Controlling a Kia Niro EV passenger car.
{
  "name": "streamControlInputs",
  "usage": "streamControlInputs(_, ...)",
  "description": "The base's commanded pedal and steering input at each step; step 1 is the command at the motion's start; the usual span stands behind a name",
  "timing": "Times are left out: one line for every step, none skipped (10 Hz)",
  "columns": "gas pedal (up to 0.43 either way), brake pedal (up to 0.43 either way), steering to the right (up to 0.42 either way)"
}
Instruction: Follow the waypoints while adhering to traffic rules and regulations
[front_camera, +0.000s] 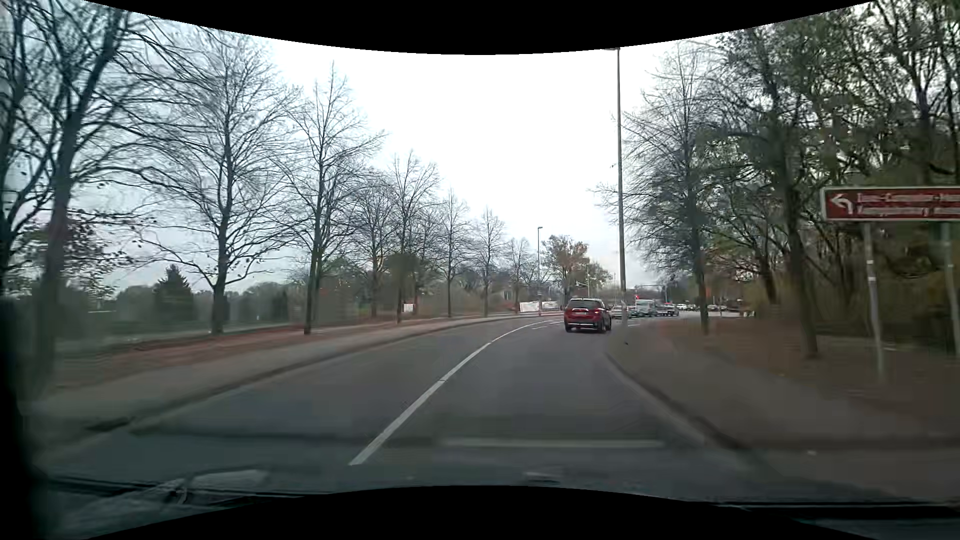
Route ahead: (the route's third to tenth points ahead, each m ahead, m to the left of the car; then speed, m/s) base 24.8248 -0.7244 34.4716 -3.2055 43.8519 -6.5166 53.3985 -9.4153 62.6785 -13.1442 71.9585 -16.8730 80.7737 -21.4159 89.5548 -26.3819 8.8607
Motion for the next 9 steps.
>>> streamControlInputs(0.008,0.0,0.04)
streamControlInputs(0.0,0.0,0.039)
streamControlInputs(0.0,0.0,0.037)
streamControlInputs(0.0,0.0,0.035)
streamControlInputs(0.0,0.0,0.036)
streamControlInputs(0.0,0.0,0.035)
streamControlInputs(0.0,0.0,0.035)
streamControlInputs(0.0,0.0,0.035)
streamControlInputs(0.0,0.0,0.035)
